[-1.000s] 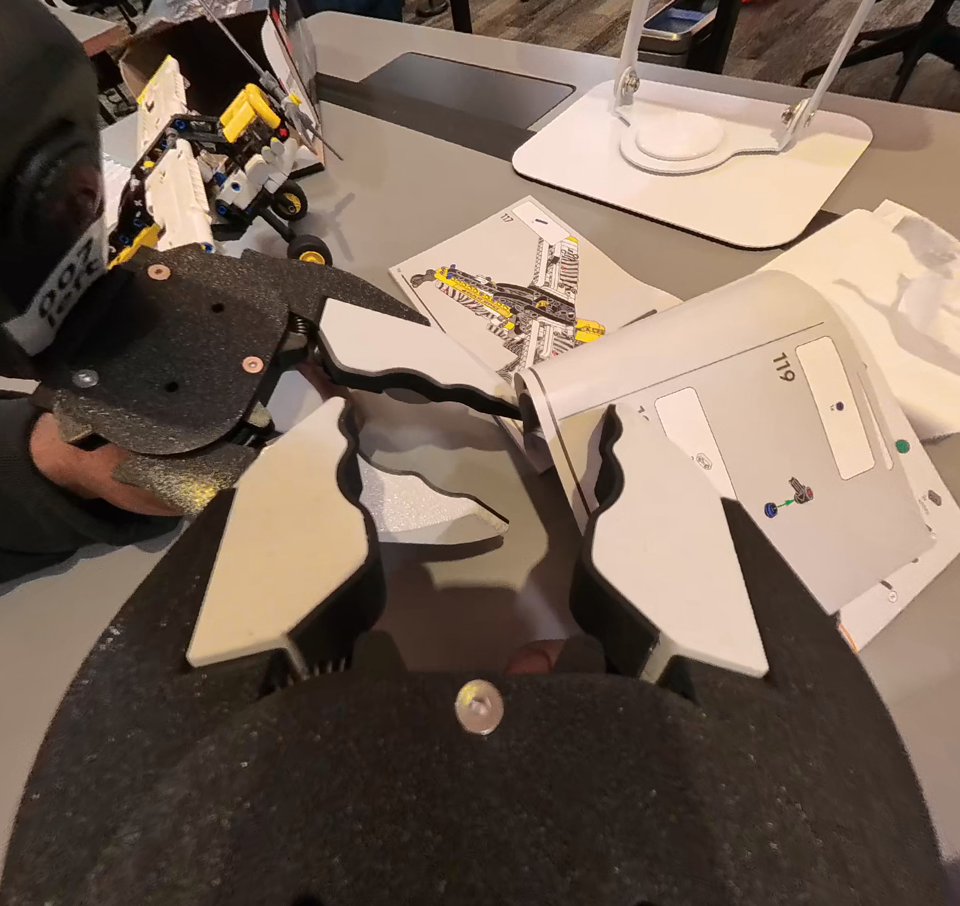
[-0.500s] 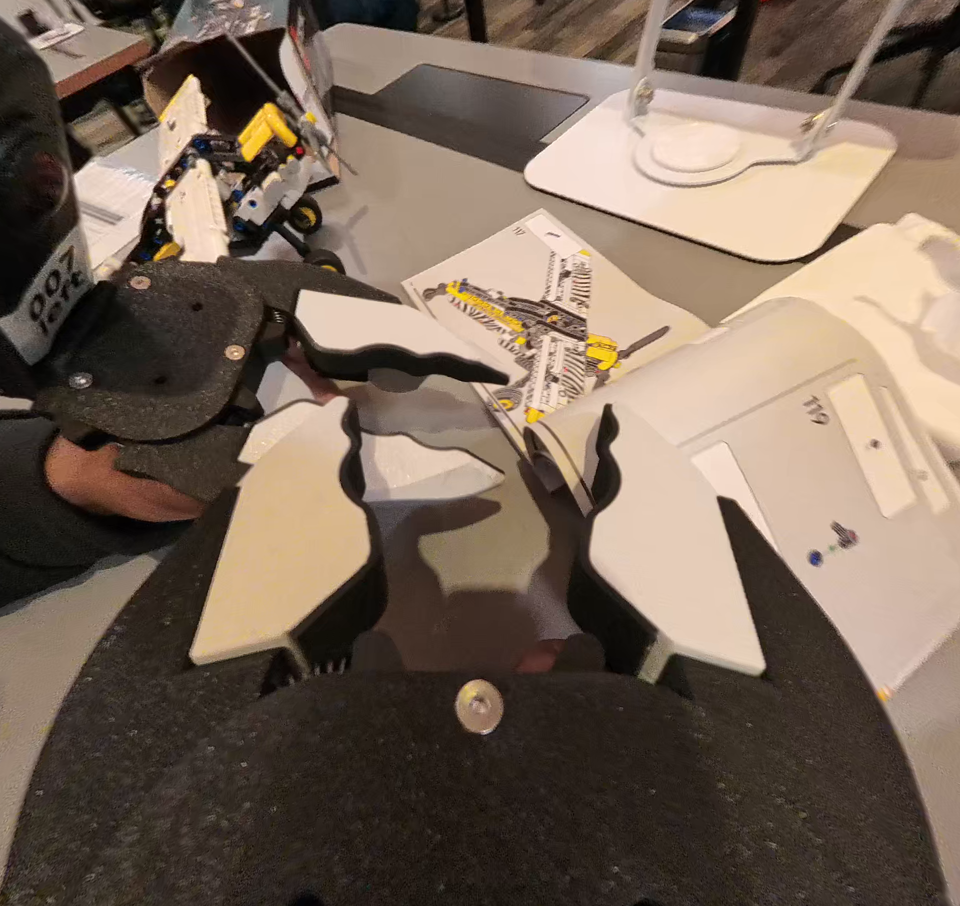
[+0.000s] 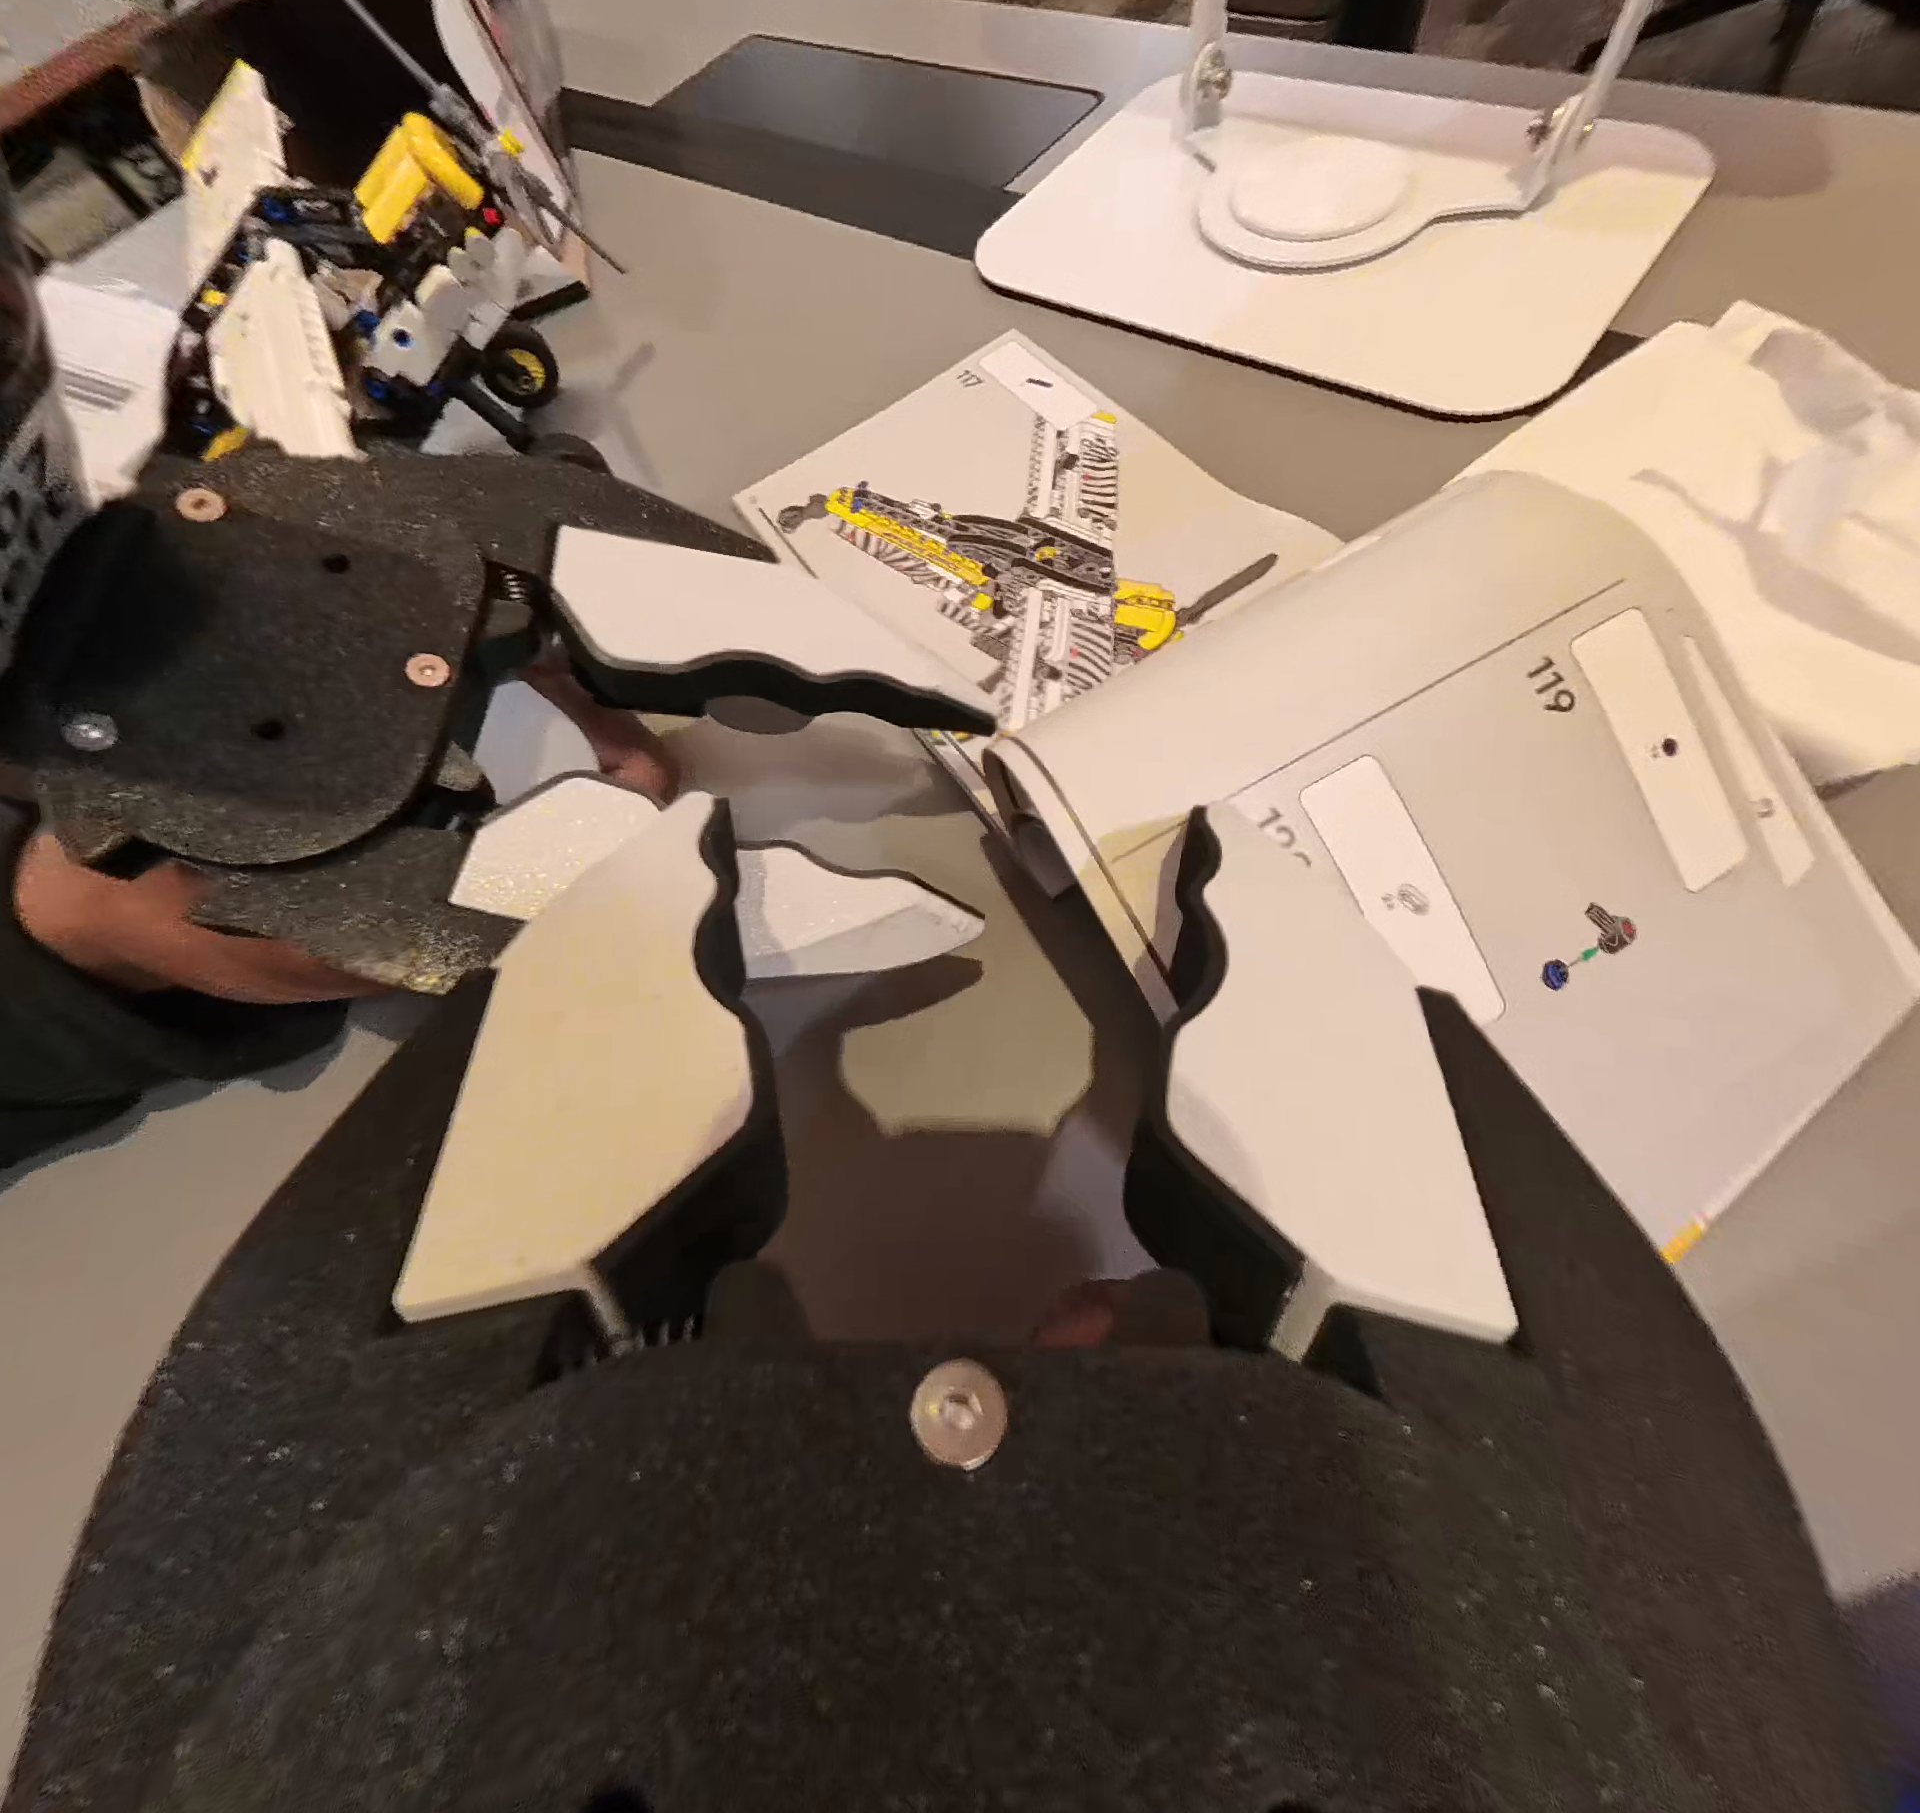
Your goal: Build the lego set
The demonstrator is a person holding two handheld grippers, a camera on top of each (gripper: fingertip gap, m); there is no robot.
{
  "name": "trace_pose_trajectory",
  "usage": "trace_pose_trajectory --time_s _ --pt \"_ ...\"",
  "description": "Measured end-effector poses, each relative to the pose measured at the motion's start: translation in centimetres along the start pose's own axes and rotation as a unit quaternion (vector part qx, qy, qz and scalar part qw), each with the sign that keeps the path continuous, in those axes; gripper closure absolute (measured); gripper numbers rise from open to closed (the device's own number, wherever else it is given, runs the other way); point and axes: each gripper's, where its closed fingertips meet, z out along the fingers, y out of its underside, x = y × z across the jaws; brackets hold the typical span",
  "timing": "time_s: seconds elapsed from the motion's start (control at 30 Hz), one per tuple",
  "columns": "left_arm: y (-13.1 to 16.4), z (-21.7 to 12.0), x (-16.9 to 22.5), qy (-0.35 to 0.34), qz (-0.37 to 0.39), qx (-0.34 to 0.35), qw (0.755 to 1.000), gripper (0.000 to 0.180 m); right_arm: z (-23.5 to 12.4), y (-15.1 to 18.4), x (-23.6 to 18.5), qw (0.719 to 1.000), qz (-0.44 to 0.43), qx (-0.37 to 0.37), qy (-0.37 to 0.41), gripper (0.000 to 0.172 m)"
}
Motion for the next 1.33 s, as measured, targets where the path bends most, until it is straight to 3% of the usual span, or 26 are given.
trace_pose_trajectory --time_s 0.27,0.53,0.7,0.97,1.07,1.33 --pt "-0.1 -0.9 -3.0 -0.095 -0.002 0.02 0.995 0.142 0.9 -0.6 -1.5 0.998 0.018 0.0 -0.068 0.088" --pt "-0.1 -0.8 -3.7 -0.124 0.004 0.016 0.992 0.146 0.8 -0.6 -1.6 0.997 0.016 0.009 -0.073 0.088" --pt "0.1 -1.2 -4.7 -0.168 -0.009 0.011 0.986 0.152 0.0 -0.8 -2.5 0.997 -0.029 0.03 -0.06 0.089" --pt "1.2 -2.5 -6.1 -0.212 -0.095 -0.001 0.973 0.16 -1.3 0.2 -3.3 0.996 -0.051 0.055 -0.05 0.092" --pt "1.3 -2.9 -6.5 -0.211 -0.128 0.011 0.969 0.171 -1.3 0.9 -3.3 0.996 -0.052 0.052 -0.047 0.093" --pt "1.5 -3.3 -7.2 -0.201 -0.183 0.025 0.962 0.18 -0.7 3.0 -3.3 0.997 -0.06 0.025 -0.05 0.097"
